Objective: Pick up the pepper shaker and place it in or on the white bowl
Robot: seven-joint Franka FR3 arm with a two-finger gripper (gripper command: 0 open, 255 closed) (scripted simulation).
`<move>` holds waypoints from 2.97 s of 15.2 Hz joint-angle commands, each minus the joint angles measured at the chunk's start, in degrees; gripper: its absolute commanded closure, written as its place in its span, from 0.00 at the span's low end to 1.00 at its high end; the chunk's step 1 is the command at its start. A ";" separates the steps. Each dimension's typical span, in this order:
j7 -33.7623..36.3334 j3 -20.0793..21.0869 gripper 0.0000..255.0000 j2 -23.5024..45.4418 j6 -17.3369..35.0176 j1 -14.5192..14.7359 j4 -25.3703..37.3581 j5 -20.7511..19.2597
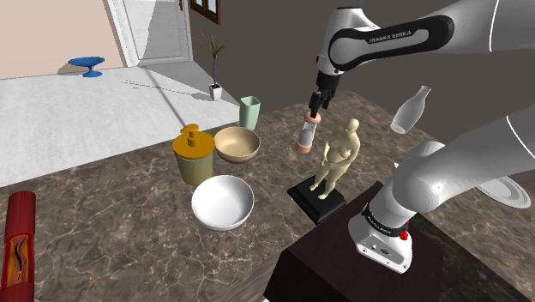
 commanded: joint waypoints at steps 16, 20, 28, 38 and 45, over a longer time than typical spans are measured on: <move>-0.12 -0.75 1.00 1.93 5.60 -0.18 -3.59 -0.33; -0.12 -0.75 1.00 1.93 5.59 -0.18 -3.58 -0.33; -0.21 -0.32 1.00 0.26 1.29 -0.13 -0.94 -0.13; -0.48 0.48 1.00 -1.88 -6.96 0.03 5.19 0.36; -0.72 0.97 1.00 -2.50 -12.48 0.18 10.09 0.72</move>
